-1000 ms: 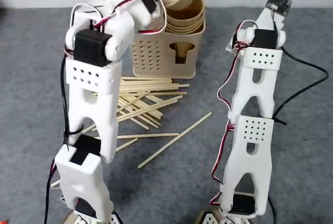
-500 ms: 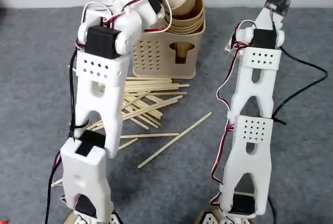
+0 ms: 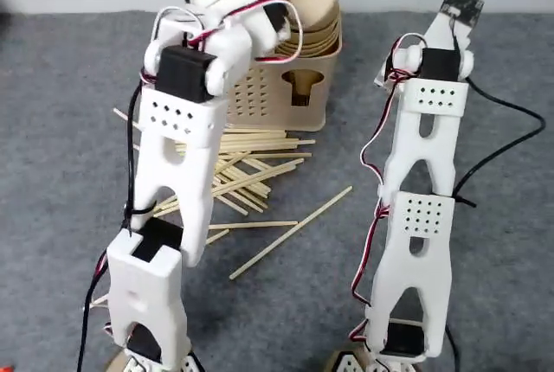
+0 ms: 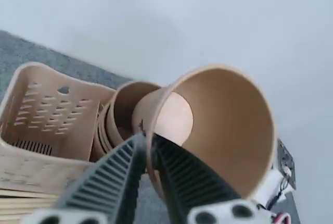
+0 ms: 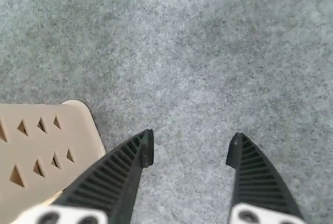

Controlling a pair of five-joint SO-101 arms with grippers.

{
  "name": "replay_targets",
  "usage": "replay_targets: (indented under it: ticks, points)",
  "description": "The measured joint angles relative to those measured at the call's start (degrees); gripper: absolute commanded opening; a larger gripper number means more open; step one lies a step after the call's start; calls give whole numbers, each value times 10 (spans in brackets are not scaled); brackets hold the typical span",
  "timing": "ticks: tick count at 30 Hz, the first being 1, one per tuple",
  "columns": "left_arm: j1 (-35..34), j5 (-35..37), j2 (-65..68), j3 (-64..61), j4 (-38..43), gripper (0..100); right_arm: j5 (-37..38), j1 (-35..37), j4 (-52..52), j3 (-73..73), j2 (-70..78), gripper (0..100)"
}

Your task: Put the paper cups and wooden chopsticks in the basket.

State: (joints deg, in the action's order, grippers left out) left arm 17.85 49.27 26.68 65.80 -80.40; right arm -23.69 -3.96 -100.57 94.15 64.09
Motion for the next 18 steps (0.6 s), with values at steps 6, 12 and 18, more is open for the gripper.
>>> replay_targets:
  ticks: [6, 12, 18]
  points:
    - [1, 0, 0, 0, -1, 13, 0, 0, 0, 0, 0, 241]
    - [-11, 0, 0, 0, -1, 15, 0, 0, 0, 0, 0, 241]
    - [-11, 0, 1, 0, -1, 16, 0, 0, 0, 0, 0, 241]
